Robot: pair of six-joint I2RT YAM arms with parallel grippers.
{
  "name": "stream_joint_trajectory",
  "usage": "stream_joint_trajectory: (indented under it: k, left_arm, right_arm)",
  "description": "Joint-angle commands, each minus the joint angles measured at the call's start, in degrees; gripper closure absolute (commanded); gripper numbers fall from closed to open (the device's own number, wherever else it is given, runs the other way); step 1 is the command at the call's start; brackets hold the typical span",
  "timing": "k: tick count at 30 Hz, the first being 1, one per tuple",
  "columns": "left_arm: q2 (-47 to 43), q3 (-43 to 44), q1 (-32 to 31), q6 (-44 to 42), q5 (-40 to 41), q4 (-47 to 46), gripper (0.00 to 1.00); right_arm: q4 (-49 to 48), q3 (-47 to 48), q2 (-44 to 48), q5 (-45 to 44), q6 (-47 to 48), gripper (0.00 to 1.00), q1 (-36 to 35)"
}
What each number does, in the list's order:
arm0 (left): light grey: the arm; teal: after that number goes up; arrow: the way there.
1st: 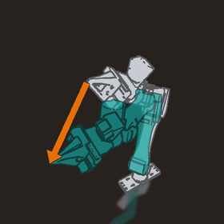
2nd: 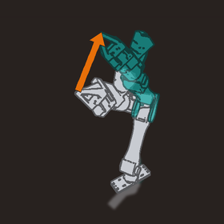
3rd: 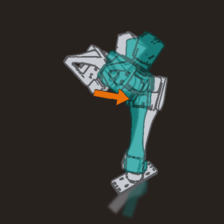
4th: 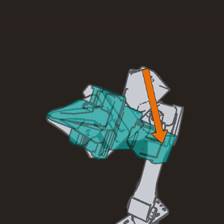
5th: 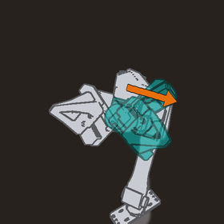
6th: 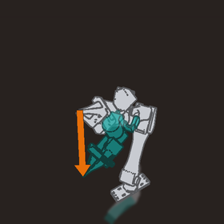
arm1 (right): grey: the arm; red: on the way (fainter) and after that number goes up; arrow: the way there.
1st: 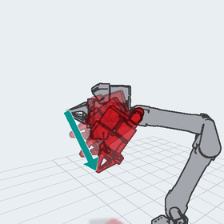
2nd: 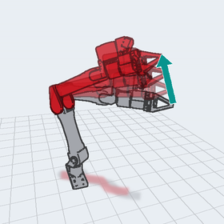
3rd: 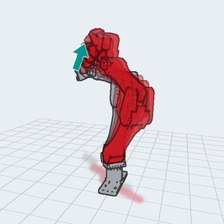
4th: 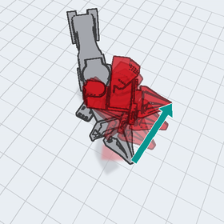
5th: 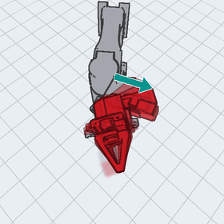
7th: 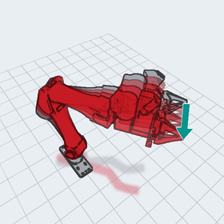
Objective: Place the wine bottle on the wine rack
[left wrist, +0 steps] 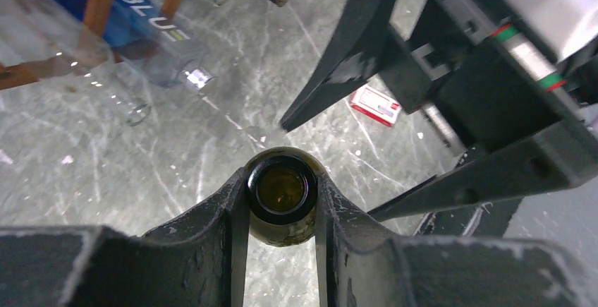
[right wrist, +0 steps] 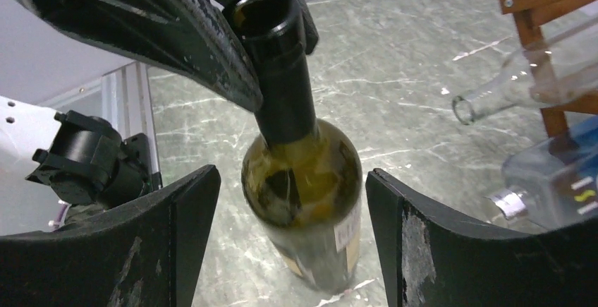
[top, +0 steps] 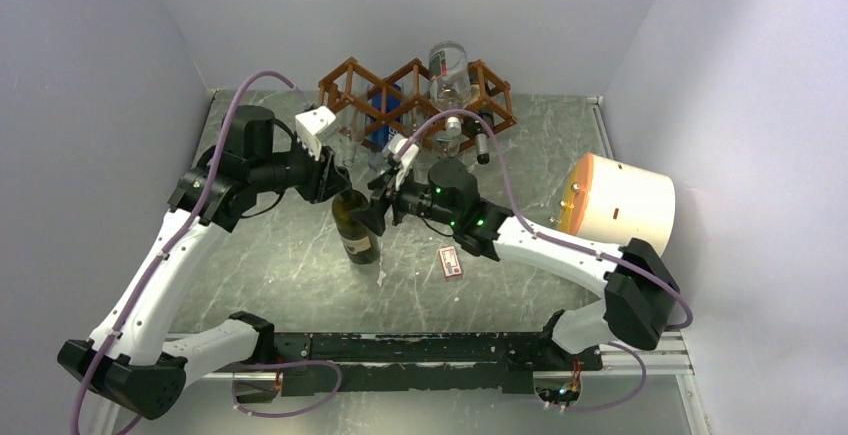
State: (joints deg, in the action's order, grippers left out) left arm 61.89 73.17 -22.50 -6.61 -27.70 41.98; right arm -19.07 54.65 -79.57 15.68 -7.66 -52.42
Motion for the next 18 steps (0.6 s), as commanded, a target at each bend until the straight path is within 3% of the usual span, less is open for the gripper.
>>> stream_joint_trajectory:
  k: [1,8,10,11,14,16,18]
  left_arm:
    - [-2.58,-0.38,-1.09,-1.92,-9.33,-4.84,0.93]
    - [-3.43,-1.36,-1.23,-2.69,-14.25,-5.34,0.93]
    - [-3.43,-1.21,-1.23,-2.60,-15.14,-5.24,0.93]
    - [-3.44,-1.08,-1.23,-2.31,-15.22,-5.24,0.88]
    - [-3.95,-0.92,-1.23,-0.78,-14.15,-6.17,0.58]
    - [-4.47,-1.03,-1.22,0.47,-13.72,-7.21,0.35]
    - [-5.43,-1.58,-1.23,1.63,-13.12,-9.17,0.22]
  right_arm:
    - [-8.40,2.18,-1.88,-0.35,1.65,0.22,-1.90]
    - [-15.84,-0.36,-3.46,-1.35,0.17,0.38,-2.41]
    - [-17.11,-1.00,-3.57,-1.78,0.02,0.52,-2.44]
    - [-17.37,-1.11,-3.60,-1.84,0.20,0.63,-2.42]
    - [-17.72,-1.85,-3.20,-2.96,0.61,0.96,-2.44]
    - [-19.23,-3.41,-2.32,-3.77,0.74,1.00,-2.51]
    - [-20.76,-4.83,-1.20,-4.11,0.93,1.00,-2.51]
